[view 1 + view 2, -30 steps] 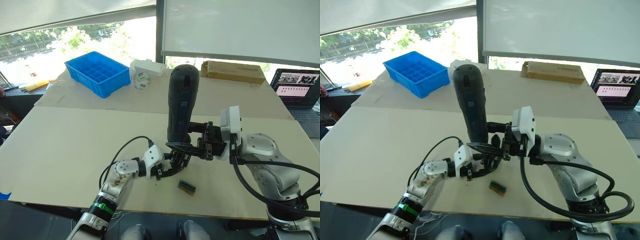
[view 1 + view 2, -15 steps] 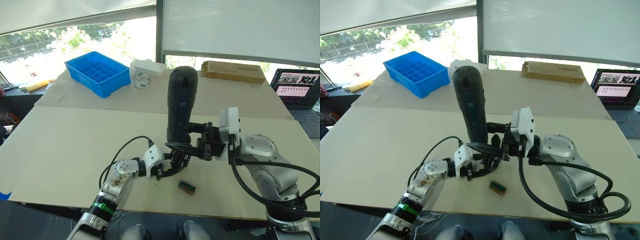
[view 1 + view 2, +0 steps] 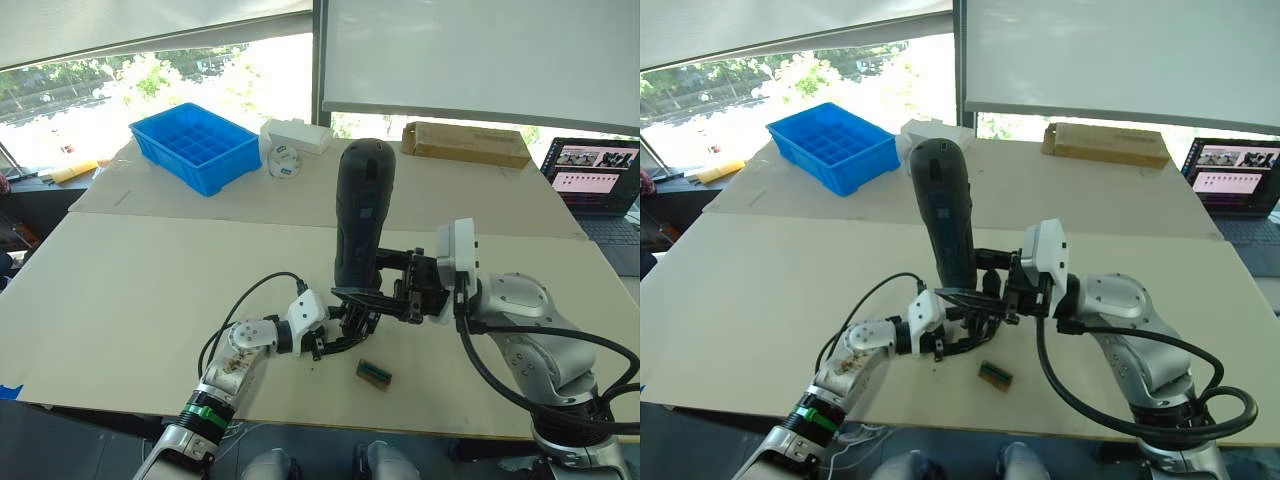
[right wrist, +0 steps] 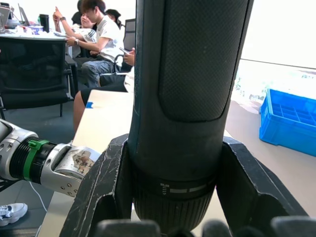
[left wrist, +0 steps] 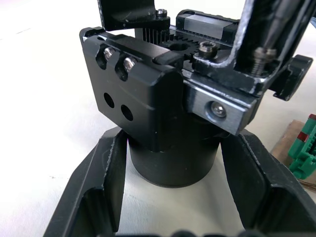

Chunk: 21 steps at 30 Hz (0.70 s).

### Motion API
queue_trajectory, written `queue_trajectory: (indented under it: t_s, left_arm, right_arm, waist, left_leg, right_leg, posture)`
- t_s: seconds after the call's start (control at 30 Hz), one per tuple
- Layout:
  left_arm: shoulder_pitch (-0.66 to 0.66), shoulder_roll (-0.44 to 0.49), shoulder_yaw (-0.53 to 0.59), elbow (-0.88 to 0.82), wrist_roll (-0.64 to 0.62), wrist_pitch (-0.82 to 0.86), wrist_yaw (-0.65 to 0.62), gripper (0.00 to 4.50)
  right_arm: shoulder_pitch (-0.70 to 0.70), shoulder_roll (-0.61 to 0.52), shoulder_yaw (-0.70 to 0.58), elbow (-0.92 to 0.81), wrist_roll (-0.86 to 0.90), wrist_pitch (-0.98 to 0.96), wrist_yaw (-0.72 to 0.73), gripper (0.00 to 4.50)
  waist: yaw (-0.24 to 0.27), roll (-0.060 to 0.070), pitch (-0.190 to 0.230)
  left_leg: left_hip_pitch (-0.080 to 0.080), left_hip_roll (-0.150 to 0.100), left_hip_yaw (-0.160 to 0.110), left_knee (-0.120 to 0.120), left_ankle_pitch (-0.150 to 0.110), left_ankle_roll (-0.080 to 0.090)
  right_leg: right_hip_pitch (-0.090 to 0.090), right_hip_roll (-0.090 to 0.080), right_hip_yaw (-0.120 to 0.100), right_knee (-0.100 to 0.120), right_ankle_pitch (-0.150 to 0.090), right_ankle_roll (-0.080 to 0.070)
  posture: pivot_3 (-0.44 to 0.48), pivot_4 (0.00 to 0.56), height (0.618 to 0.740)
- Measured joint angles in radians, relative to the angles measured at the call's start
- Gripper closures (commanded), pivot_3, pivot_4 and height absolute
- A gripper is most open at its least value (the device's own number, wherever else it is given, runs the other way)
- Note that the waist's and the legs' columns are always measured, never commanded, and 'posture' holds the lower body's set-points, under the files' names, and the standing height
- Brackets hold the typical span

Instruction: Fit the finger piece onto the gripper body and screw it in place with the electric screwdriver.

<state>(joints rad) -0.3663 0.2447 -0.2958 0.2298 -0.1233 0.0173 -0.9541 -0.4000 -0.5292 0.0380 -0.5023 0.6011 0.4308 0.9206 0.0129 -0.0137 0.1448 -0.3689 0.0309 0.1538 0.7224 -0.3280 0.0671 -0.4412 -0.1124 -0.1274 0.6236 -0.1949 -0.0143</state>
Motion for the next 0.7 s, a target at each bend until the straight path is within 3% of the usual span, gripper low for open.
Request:
queue_trajectory:
  t_s: [0.7]
  left_arm:
    - [0.0,0.002,-0.002,0.005,0.003,0.009,0.001,2.2]
  right_arm:
    - [0.044,-0.02,0.055,-0.01,-0.014,-0.013,-0.084,2.56]
  waist:
    - [0.0,-0.001,-0.009]
  left_leg:
    - [0.002,0.0,-0.003,-0.001,0.0,0.0]
  right_leg:
    - [0.003,-0.001,0.0,-0.002,0.0,0.0]
  posture:
    - [0.0,0.15,0.74]
